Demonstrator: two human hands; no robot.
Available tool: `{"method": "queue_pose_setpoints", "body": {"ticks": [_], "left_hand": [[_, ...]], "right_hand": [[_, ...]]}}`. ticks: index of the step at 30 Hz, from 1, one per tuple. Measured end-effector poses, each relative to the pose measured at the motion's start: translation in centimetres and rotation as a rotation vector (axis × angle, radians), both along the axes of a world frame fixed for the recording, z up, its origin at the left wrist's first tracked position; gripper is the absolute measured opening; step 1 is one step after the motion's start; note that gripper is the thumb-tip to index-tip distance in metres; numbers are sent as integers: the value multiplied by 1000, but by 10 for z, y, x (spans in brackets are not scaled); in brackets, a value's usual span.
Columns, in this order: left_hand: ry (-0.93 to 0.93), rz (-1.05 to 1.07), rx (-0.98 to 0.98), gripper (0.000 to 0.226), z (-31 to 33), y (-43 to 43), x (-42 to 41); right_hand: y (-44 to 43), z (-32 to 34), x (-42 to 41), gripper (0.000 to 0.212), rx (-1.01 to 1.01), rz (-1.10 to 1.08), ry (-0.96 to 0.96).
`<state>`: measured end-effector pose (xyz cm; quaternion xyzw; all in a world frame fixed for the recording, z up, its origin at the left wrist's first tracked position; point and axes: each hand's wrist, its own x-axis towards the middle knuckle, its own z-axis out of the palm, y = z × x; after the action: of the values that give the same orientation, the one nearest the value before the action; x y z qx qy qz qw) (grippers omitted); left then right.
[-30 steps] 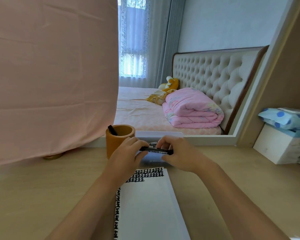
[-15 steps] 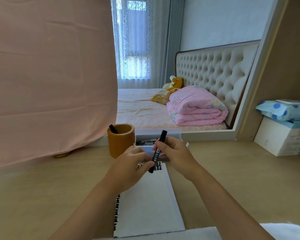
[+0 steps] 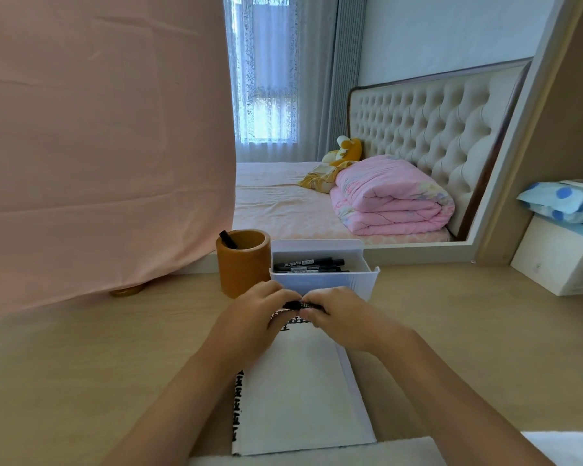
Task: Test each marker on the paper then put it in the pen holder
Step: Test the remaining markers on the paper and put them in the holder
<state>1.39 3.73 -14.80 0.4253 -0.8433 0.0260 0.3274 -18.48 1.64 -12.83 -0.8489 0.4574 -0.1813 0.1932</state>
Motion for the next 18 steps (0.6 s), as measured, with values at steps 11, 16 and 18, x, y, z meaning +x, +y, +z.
{"method": "queue_pose_setpoints", "body": {"ticks": [11, 16, 18], "left_hand": [[3, 53, 106, 25, 3, -9, 9], [76, 51, 225, 22, 7, -10, 14], [48, 28, 202, 21, 8, -10, 16]], "right_hand": [[-5, -8, 4, 21, -365, 67, 20], [-2, -5, 5, 14, -647, 55, 110], [1, -3, 6, 20, -519, 50, 93]]}}
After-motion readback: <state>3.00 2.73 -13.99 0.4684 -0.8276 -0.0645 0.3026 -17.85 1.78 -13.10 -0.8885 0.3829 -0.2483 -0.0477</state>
